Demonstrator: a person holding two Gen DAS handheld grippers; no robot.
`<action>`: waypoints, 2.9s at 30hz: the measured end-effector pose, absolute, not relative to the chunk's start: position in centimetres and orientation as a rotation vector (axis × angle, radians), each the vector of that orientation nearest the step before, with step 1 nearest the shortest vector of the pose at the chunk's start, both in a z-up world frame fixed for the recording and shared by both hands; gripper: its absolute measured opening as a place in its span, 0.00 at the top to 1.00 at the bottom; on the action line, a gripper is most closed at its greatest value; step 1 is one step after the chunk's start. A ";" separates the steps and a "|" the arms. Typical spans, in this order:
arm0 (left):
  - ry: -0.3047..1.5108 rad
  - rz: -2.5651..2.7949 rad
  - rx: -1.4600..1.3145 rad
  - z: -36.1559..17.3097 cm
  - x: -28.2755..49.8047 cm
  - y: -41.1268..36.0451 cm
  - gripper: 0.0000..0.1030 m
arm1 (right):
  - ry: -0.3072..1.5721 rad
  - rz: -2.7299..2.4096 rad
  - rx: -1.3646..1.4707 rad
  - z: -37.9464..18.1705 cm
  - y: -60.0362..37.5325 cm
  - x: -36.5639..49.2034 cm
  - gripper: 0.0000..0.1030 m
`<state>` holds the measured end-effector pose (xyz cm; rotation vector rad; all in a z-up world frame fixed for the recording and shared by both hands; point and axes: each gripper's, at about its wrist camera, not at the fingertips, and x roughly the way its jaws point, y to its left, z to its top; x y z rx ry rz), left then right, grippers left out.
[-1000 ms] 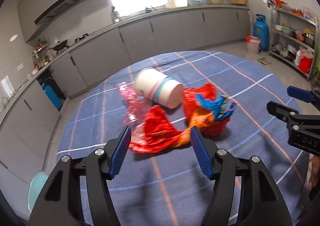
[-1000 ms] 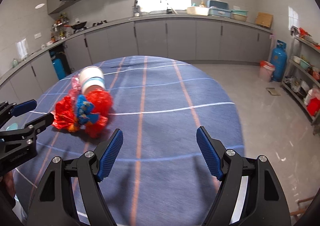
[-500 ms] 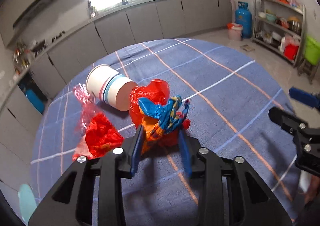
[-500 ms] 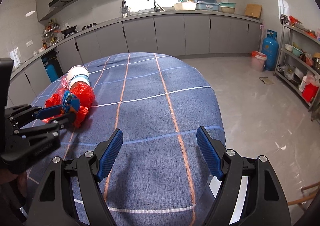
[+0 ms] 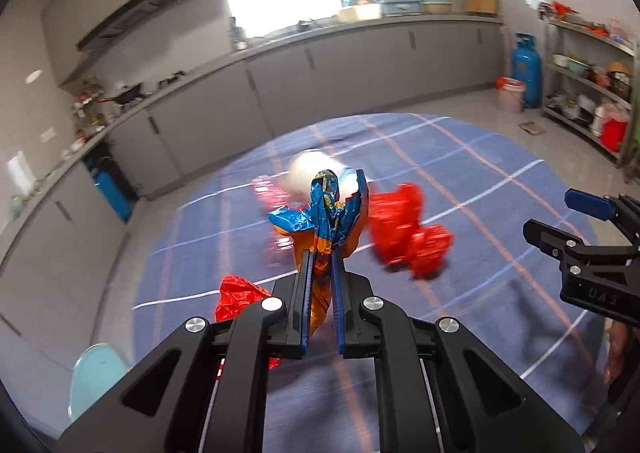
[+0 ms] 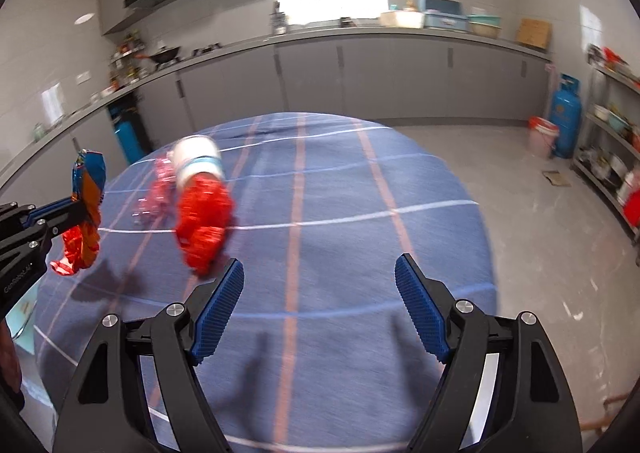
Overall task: Collect trash
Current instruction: 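Grasp the red and blue wrapper with the left tool while the right tool grasps the red bag, then carry the wrapper and red bag over the light-blue bucket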
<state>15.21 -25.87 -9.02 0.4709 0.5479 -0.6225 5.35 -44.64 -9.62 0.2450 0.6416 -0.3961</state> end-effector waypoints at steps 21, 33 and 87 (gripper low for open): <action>0.625 -0.528 0.418 -11.1 19.0 -21.6 0.91 | 0.921 -0.211 0.161 -12.7 -40.8 16.8 0.77; 0.605 -0.485 0.401 -9.9 18.1 -19.3 0.91 | 0.815 -0.162 0.126 -9.7 -37.3 13.6 0.85; 0.594 -0.138 0.285 -7.1 18.3 -1.3 0.91 | 0.738 0.161 0.003 -6.2 -21.0 16.2 0.85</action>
